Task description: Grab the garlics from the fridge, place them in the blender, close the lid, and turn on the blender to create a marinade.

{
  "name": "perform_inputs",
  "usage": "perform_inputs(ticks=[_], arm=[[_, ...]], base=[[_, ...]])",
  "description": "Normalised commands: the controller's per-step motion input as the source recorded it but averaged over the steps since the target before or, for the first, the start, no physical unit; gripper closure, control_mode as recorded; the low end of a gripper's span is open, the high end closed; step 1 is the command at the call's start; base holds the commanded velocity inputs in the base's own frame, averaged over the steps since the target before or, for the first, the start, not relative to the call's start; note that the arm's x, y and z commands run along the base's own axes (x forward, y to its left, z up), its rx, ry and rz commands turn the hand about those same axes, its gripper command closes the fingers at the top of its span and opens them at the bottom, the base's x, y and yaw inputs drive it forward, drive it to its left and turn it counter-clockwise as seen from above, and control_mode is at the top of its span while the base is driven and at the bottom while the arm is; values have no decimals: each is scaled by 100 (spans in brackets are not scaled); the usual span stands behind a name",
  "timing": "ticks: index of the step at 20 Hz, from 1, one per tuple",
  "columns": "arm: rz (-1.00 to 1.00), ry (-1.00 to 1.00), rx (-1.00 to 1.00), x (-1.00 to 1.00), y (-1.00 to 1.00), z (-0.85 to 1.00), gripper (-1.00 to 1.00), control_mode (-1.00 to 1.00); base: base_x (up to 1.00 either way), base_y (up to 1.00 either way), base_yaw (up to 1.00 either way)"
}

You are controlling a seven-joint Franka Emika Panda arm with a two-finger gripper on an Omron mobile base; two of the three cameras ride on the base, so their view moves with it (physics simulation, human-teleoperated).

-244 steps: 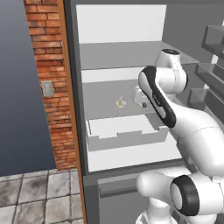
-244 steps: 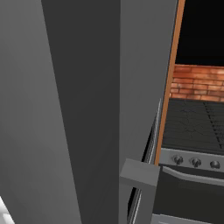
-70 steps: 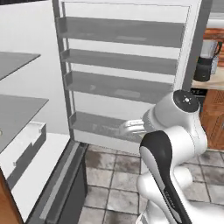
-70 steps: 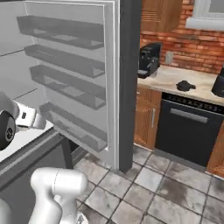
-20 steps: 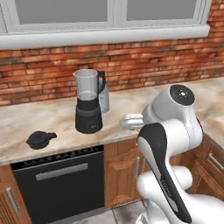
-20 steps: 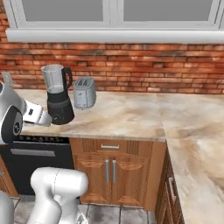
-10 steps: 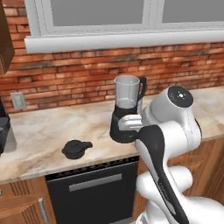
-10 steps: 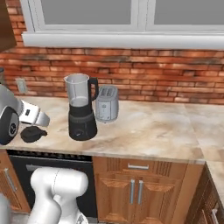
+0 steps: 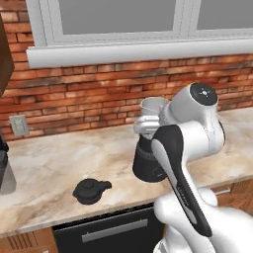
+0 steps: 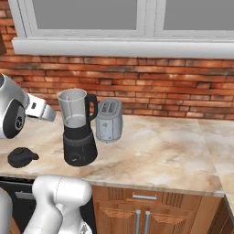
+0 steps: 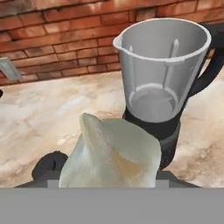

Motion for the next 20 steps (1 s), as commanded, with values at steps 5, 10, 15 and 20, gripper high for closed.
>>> perform_inputs(ticks=[5, 10, 15, 20], arm=[[0, 13, 0, 91, -4, 97, 100, -100], [0, 11, -9, 88, -30, 20, 100, -100], [-3, 10, -18, 51, -35, -5, 100, -100], [0, 22, -4, 20, 0, -72, 100, -100]], base=[[0, 0, 0], [0, 0, 0], [0, 0, 0], [0, 0, 0]])
